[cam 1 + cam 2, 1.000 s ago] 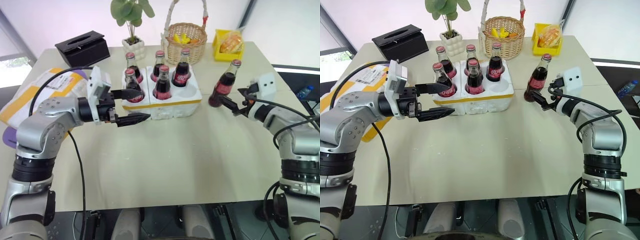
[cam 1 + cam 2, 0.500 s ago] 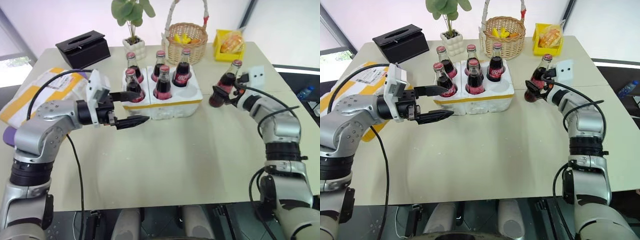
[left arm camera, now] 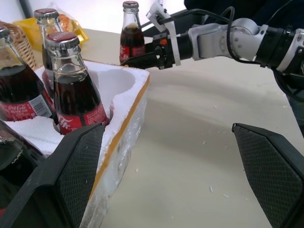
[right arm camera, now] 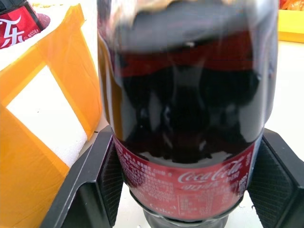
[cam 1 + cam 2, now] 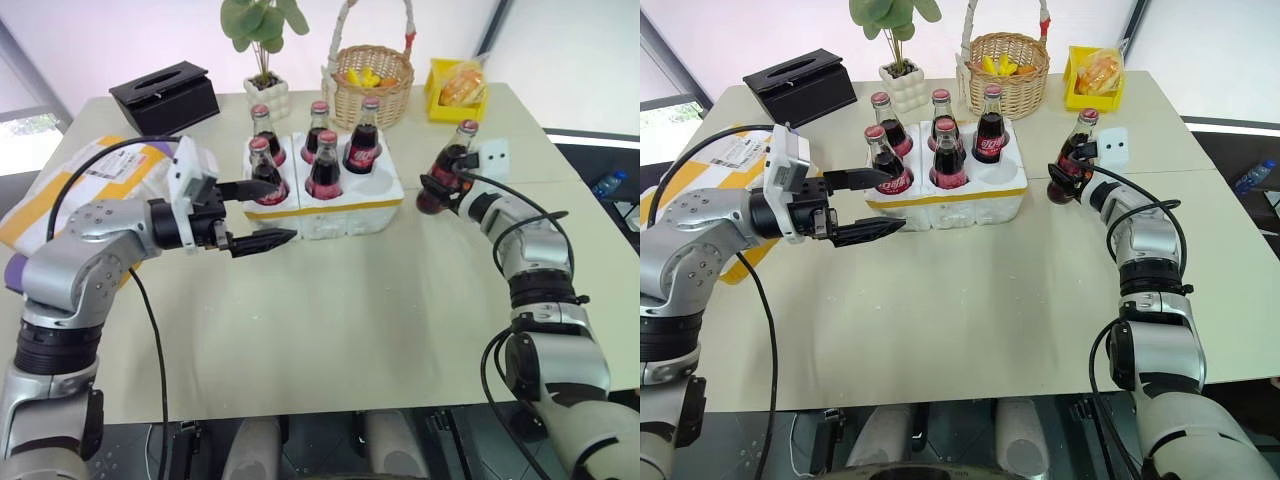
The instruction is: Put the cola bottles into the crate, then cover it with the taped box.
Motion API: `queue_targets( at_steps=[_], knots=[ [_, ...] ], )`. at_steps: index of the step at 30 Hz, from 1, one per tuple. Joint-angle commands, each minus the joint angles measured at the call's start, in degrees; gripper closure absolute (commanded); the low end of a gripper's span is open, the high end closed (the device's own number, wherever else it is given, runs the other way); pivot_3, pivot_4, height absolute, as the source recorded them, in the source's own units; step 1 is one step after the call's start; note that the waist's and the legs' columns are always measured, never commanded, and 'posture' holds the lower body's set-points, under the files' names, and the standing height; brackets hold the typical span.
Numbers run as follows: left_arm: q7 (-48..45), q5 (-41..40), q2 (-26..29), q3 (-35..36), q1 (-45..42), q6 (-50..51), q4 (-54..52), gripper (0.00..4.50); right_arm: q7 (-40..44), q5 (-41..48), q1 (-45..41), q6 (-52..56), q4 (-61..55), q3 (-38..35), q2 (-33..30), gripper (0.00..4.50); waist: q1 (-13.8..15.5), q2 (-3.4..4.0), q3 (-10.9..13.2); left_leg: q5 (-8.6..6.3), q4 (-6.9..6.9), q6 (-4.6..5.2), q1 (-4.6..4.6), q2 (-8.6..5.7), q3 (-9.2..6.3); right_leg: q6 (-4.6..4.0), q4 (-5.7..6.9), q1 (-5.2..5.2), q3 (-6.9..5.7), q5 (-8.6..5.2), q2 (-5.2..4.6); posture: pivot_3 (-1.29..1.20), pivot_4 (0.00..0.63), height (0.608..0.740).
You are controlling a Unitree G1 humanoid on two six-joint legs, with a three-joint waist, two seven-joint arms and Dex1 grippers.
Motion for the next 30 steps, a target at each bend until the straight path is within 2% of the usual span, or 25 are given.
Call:
queue_targets(
  at_steps=[1, 13, 21, 30],
  knots=[
    [0.1, -0.8, 0.8, 2.2, -0.4, -0.2, -1.6, 0.0, 4.3, 4.0, -0.3, 0.7, -9.9, -1.3, -0.8, 1.7, 0.0, 0.03, 0.0, 0.0, -0.03, 0.0, 0.0, 0.0, 0.0, 0.0, -0.01, 0.0, 0.0, 0.0, 0.0, 0.0, 0.15, 0.74],
    [0.7, -0.7, 0.3, 2.1, -0.2, -0.6, -1.4, 0.0, 11.2, 12.7, -10.9, 4.1, -20.1, -2.3, -0.6, 1.7, 0.1, 0.16, 0.1, 0.0, -0.07, 0.0, -0.01, 0.0, 0.0, 0.01, -0.01, -0.05, 0.0, -0.01, 0.0, 0.0, 0.15, 0.74],
    [1.4, -1.0, 0.6, 3.2, 1.0, -0.6, -2.2, 0.0, 18.5, 13.5, -7.7, 7.6, -24.7, 2.6, -1.8, 1.7, 0.3, 0.15, 0.1, 0.0, -0.04, 0.0, -0.05, 0.0, 0.0, 0.01, -0.03, -0.05, 0.0, 0.0, 0.0, 0.0, 0.15, 0.74],
    [1.5, -0.8, 0.7, 3.6, 0.8, -0.6, -1.8, 0.0, 20.2, 8.6, -5.3, 6.4, -23.3, 8.2, -1.7, 1.7, 0.0, 0.15, 0.1, 0.0, -0.05, 0.0, -0.05, 0.0, 0.0, 0.01, -0.02, -0.06, -0.01, 0.0, 0.0, 0.0, 0.15, 0.74]
  ],
)
